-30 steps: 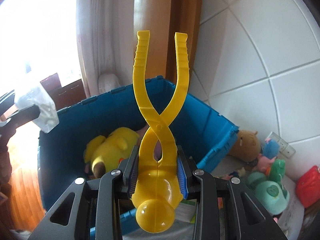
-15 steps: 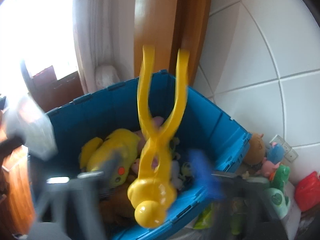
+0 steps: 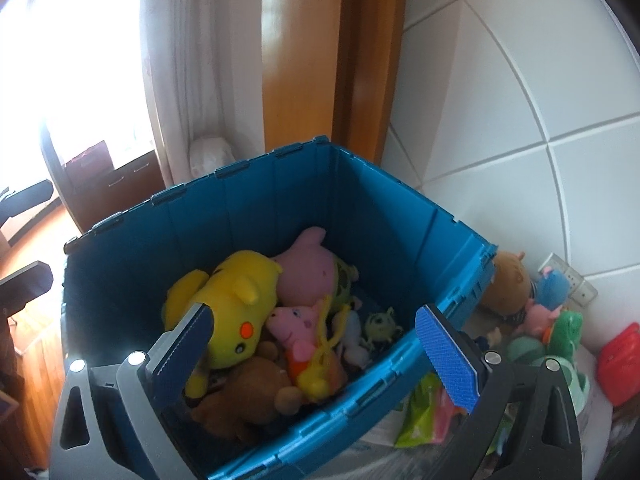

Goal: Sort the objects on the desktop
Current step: 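Move both tools back from the crate toward the table pile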

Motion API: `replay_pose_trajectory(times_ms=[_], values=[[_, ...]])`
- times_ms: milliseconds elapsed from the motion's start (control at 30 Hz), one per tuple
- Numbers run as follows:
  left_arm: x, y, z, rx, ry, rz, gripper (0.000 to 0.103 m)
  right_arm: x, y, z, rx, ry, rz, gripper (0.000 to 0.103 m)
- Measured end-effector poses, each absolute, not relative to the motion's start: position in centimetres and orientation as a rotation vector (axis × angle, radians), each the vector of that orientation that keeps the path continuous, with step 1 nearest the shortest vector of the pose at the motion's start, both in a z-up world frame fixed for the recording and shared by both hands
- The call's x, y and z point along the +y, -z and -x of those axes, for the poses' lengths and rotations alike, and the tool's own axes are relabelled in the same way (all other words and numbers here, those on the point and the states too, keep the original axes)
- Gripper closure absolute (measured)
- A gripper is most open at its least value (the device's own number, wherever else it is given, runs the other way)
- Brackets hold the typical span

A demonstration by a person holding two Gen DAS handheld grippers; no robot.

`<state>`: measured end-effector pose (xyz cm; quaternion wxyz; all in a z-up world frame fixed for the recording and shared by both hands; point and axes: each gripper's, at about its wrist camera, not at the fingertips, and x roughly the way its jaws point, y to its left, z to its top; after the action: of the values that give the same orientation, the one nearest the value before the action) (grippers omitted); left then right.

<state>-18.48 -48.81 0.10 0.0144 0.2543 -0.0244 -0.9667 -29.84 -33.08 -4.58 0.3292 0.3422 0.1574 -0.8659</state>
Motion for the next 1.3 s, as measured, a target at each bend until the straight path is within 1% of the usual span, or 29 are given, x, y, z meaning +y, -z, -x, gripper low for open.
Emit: replay_pose_trajectory(times_ms=[167,367,533,767,1067,1300], values=[[-46.7,0.1,18.8,-0.1,3.037,-0.809,0.0,-30.5,4.4,28.6,0.381,2.285,-0.884,0.001],[-42.2,-0.4,19.7,-0.159,3.072,-0.82,0.0,-25.5,4.6,28.2,0.317,2.323,-0.885,0.001],[-37.2,-0.5,20.9,-0.204,3.111,-0.859,0.0,-18.9,5.2,28.1,0.269,2.379,-0.891,0.001],[-28.7,0.8,23.5,-0.229,3.184,-0.924,0.0,-7.2,7.8,28.7,0.207,2.473,-1.014,0.001],[-17.3,6.9,27.7,-0.151,3.243,-1.075,0.0,8.6,11.5,28.5,0.177,2.582,-1.172,0.001],[-7.3,12.9,32.9,-0.185,3.322,-1.227,0.0,18.1,13.7,28.2,0.124,2.645,-1.287,0.001]])
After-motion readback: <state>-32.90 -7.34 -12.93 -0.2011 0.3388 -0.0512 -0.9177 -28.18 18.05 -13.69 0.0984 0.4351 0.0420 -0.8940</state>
